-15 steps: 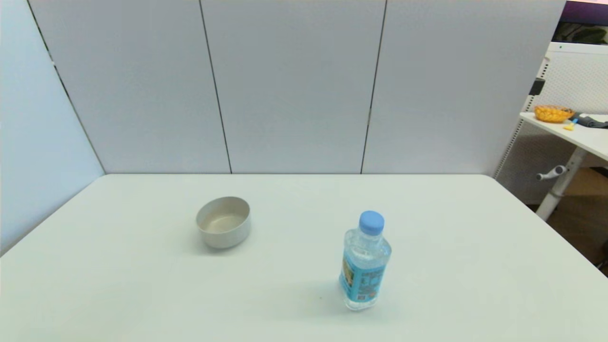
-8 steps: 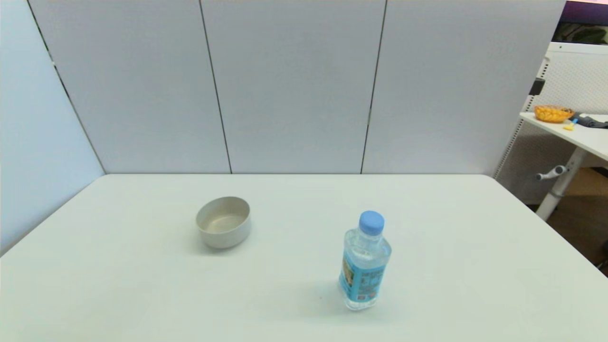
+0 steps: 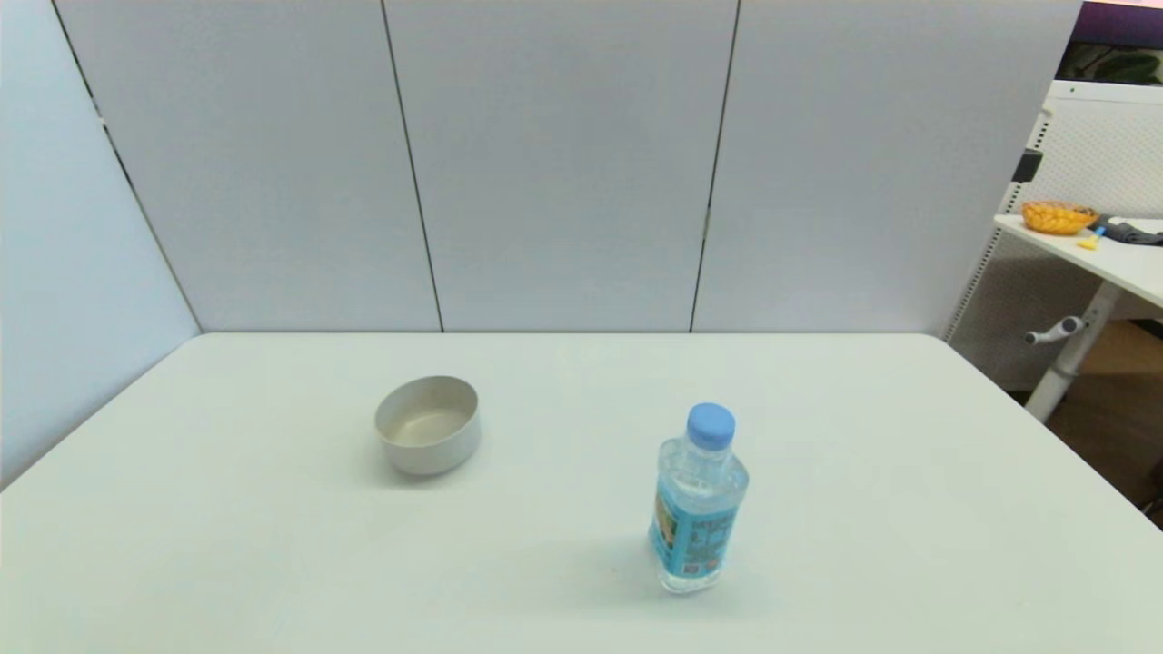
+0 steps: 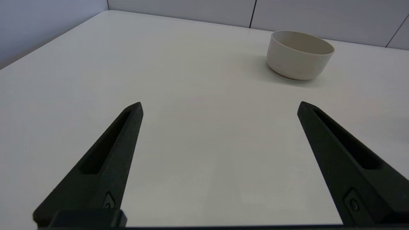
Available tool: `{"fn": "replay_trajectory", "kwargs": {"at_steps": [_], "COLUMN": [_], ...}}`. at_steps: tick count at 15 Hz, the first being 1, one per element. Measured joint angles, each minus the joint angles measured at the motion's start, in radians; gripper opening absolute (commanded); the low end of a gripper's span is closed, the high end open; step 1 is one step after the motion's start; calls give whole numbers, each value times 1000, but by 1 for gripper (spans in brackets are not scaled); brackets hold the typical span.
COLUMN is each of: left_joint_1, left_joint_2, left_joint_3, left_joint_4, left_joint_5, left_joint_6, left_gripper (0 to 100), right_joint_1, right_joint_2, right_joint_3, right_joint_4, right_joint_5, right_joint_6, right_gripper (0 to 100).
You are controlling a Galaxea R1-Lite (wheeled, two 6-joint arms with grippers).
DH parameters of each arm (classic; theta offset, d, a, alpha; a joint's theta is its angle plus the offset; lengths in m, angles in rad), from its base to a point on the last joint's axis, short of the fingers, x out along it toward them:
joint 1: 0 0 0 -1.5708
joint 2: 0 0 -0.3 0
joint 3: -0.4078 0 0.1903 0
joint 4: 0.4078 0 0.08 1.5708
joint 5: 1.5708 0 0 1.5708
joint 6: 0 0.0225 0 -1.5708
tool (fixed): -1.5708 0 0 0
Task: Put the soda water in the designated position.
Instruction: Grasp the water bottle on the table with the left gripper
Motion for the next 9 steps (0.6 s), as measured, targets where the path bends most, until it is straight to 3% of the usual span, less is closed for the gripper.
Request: {"fn": "replay_trajectory", "kwargs": {"at_steps": [3,9], "left_joint_1": [-1,-76], "left_joint_2": [44,371], "left_joint_3": [-24,-262], "left_joint_4": [3,-5], "left_joint_5": [-18,-254], "left_joint_6": [62,314], "left_gripper": [100,100], "right_joint_1": [0,0], "right_joint_2": [0,0], "right_joint_3": [0,0], "right_joint_4": [0,0], "right_joint_5": [0,0], "right_joint_6": [0,0], "right_gripper": [100,100]}}
